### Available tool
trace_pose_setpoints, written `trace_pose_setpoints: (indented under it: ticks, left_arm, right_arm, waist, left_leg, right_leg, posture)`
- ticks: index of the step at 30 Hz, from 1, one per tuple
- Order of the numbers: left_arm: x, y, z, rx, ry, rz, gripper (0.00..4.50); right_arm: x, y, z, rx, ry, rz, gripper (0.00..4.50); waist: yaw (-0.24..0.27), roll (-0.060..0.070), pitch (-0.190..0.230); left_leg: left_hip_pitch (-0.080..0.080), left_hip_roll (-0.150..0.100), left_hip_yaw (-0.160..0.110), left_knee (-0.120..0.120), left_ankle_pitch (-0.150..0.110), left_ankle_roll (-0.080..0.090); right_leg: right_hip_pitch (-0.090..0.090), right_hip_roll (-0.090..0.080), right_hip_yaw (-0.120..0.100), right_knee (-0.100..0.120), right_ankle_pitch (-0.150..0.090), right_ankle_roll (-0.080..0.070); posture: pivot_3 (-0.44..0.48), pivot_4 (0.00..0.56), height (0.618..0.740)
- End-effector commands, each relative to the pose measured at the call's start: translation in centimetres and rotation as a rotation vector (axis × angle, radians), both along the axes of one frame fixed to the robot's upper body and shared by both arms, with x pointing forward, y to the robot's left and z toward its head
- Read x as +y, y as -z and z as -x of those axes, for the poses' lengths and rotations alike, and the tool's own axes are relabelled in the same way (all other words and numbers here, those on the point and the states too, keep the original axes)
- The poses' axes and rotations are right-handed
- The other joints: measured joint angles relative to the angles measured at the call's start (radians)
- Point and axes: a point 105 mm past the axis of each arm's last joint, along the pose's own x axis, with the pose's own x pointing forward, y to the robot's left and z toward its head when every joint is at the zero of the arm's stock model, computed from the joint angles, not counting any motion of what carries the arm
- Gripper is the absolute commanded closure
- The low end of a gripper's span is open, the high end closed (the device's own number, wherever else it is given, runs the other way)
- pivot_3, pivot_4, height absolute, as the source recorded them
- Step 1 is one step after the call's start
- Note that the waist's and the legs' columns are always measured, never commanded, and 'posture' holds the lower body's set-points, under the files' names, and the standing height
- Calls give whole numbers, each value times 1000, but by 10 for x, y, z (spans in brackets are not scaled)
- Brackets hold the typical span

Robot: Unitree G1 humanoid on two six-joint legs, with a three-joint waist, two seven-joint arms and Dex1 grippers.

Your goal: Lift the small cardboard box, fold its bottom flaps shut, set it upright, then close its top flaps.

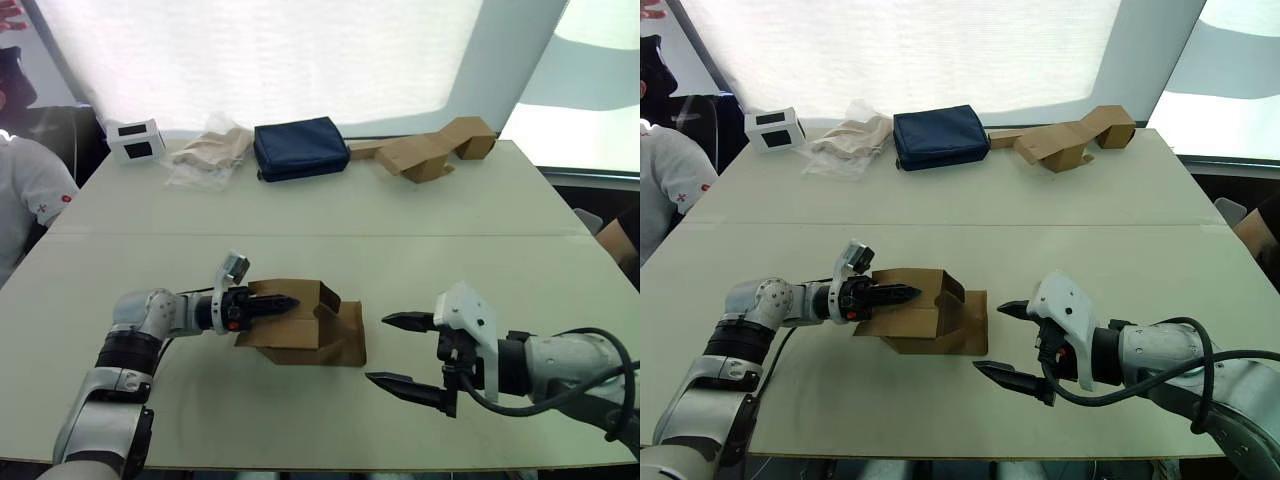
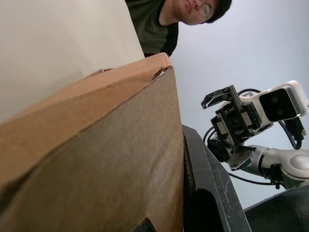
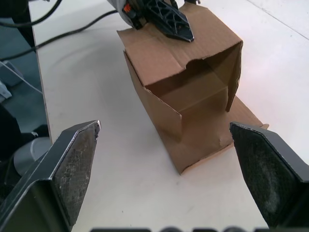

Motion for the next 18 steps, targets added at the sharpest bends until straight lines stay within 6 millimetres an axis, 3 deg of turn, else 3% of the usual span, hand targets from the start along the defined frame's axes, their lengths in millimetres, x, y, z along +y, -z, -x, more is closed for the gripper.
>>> trace_pose_setpoints:
  ticks: [1,2,4,8,14,15,18]
  left_arm:
    - [6,-49,-17,-235,-42,16,4452]
    - [4,-64,-19,-300,-41,14,4452]
    - [2,-86,-23,-395,-48,15,4500]
    - [1,-115,-28,-524,-62,14,4500]
    - [-4,-150,-38,-707,-99,3,4500]
    - [-5,-152,-39,-717,-102,6,4500]
    - [-7,-157,-39,-751,-93,2,4500]
  right_arm:
    - [-15,-37,-38,-131,211,-224,0]
    - [-21,-45,-51,-151,280,-285,0]
    - [-27,-57,-70,-184,377,-374,410]
    - [-26,-83,-95,-226,470,-538,1662]
    - [1,-123,-131,-263,485,-733,4239]
    - [3,-126,-133,-263,482,-742,4454]
    - [16,-130,-136,-258,439,-745,4454]
  waist:
    - [0,0,0]
    - [1,0,0]
    - [1,0,0]
    - [-1,0,0]
    - [-7,1,0]
    - [-6,1,0]
    - [-3,1,0]
  left_leg:
    - [0,0,0,0,0,0]
    - [0,0,0,0,0,0]
    - [0,0,0,1,0,0]
    - [-1,-1,1,-1,0,0]
    - [-2,0,2,0,1,-2]
    - [-2,0,2,-1,1,-2]
    - [-2,0,2,-1,1,-1]
  right_leg:
    - [0,0,0,0,0,0]
    - [0,0,0,0,0,0]
    - [0,0,0,1,0,0]
    - [-1,-1,0,0,0,0]
    - [-5,1,1,4,0,0]
    - [-5,2,1,4,0,0]
    - [-5,2,1,3,0,0]
  posture:
    - [0,150,740]
    - [0,150,740]
    - [0,150,740]
    - [0,150,740]
    - [0,150,740]
    - [0,150,740]
    - [0,150,740]
